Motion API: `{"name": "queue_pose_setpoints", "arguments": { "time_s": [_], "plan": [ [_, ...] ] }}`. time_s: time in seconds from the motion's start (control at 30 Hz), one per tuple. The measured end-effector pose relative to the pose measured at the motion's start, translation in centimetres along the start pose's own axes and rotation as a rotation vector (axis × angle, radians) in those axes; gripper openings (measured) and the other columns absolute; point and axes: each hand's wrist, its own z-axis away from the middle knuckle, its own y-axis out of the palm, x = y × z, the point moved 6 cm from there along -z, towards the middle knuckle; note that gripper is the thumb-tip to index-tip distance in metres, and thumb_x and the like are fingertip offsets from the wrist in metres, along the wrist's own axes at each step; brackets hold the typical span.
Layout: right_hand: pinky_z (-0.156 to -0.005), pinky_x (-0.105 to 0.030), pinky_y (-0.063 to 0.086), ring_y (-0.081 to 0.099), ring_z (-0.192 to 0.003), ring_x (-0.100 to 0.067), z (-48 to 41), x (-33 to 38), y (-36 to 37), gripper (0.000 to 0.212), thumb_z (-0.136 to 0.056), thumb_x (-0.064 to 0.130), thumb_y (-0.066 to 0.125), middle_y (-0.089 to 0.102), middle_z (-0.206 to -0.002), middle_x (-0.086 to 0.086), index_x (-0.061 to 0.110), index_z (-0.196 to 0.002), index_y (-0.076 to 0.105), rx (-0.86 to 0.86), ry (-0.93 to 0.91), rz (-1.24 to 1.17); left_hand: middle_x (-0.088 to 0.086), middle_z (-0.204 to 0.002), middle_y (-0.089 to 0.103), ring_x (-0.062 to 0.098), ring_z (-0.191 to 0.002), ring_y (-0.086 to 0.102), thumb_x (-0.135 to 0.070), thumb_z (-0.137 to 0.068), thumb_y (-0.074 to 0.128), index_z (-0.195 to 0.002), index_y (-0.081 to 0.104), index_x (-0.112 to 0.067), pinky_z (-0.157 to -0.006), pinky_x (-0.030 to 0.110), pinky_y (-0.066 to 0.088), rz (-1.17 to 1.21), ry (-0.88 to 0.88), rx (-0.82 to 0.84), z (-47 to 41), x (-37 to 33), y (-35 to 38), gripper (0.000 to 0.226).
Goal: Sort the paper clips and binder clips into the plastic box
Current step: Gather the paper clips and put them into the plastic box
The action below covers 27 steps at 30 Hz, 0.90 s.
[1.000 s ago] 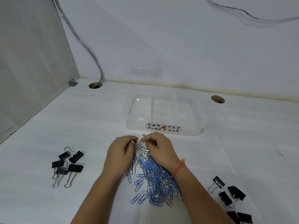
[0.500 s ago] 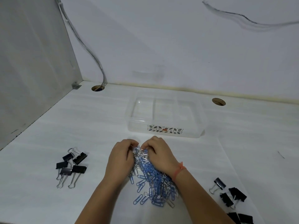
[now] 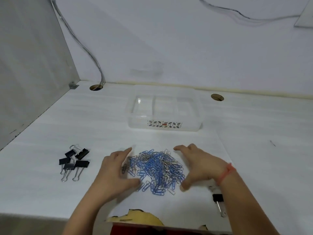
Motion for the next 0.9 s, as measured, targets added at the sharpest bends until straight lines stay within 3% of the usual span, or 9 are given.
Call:
{"name": "queue_pose_setpoints", "arguments": {
  "time_s": [0.07,0.1,0.2,0.27,0.4,0.53,0.67,0.8,0.9],
  "plan": [
    [-0.101,-0.035,0.044,0.043,-0.123,-0.026,-0.3,1.1,1.0,0.12,-0.052,0.031,0.087,0.03,-0.133,-0.005,0.032,-0.146,0.013,0.03,-0.009,0.033,-0.003,-0.141,0.025,0.018,-0.134,0.02,-0.049,-0.052,0.081,-0.151,0.012,-0.027,-0.107,0.031,0.029,-0.19,-0.075,0.17,-0.1,-0.8,0.7,0.123],
    [-0.1,-0.036,0.045,0.044,-0.122,-0.028,-0.7,1.7,1.3,0.119,-0.052,0.028,0.088,0.029,-0.133,-0.006,0.03,-0.146,0.014,0.023,-0.012,0.031,0.0,-0.141,0.024,0.019,-0.133,0.021,-0.049,-0.05,0.082,-0.15,0.013,-0.023,-0.107,0.031,0.031,-0.274,-0.085,0.201,-0.5,-1.3,1.0,0.124],
    [-0.083,-0.033,0.053,0.056,-0.108,-0.032,-2.0,3.6,1.0,0.1,-0.056,0.013,0.084,0.033,-0.129,-0.007,0.026,-0.14,0.031,-0.008,0.013,-0.042,0.004,-0.121,0.041,0.02,-0.11,0.044,-0.036,-0.05,0.081,-0.126,0.047,-0.017,-0.09,0.03,0.046,-0.35,-0.055,0.168,-2.3,-3.4,1.7,0.085],
    [-0.074,-0.03,0.049,0.059,-0.101,-0.031,-2.5,4.9,0.6,0.08,-0.061,0.007,0.079,0.04,-0.125,-0.008,0.023,-0.131,0.043,-0.061,0.001,-0.049,0.004,-0.105,0.054,0.021,-0.093,0.056,-0.023,-0.055,0.078,-0.108,0.057,-0.016,-0.077,0.031,0.05,-0.278,-0.042,0.117,-3.3,-4.4,1.9,0.057],
    [-0.079,-0.026,0.041,0.059,-0.104,-0.026,-2.6,6.6,-0.6,0.048,-0.073,0.01,0.07,0.062,-0.115,-0.009,0.015,-0.119,0.058,-0.279,-0.057,-0.016,-0.002,-0.088,0.065,0.021,-0.084,0.062,-0.01,-0.061,0.072,-0.091,0.06,-0.019,-0.068,0.028,0.046,-0.059,-0.055,-0.026,-3.8,-4.9,1.6,0.034],
    [-0.078,-0.025,0.044,0.062,-0.101,-0.026,-2.0,6.9,-1.2,0.036,-0.074,0.012,0.069,0.068,-0.107,-0.008,0.013,-0.11,0.066,-0.404,-0.061,-0.052,-0.001,-0.085,0.07,0.021,-0.08,0.066,-0.007,-0.06,0.071,-0.082,0.065,-0.018,-0.068,0.03,0.049,0.049,-0.06,-0.152,-3.4,-5.1,1.3,0.026],
    [-0.052,-0.02,0.029,0.063,-0.093,-0.026,-0.9,7.3,-2.5,0.026,-0.072,0.014,0.07,0.071,-0.096,-0.008,0.015,-0.099,0.071,-0.502,-0.104,-0.1,0.001,-0.084,0.071,0.022,-0.078,0.066,-0.006,-0.063,0.069,-0.082,0.07,-0.015,-0.067,0.031,0.047,0.071,-0.028,-0.235,-3.2,-6.3,0.0,0.021],
    [-0.048,-0.014,0.021,0.06,-0.083,-0.026,-0.1,7.7,-3.0,0.022,-0.073,0.015,0.069,0.071,-0.091,-0.01,0.014,-0.095,0.072,-0.555,-0.122,-0.111,0.002,-0.085,0.071,0.022,-0.081,0.065,-0.006,-0.064,0.07,-0.084,0.072,-0.013,-0.066,0.027,0.045,0.074,-0.025,-0.281,-2.8,-6.9,-0.6,0.021],
    [-0.048,-0.013,0.02,0.063,-0.087,-0.027,0.1,7.6,-2.0,0.02,-0.073,0.012,0.067,0.071,-0.09,-0.011,0.013,-0.092,0.072,-0.529,-0.103,-0.126,0.002,-0.086,0.072,0.021,-0.083,0.065,-0.006,-0.063,0.07,-0.085,0.072,-0.014,-0.061,0.025,0.042,0.062,-0.042,-0.248,-2.4,-6.7,0.0,0.023]
  ]
}}
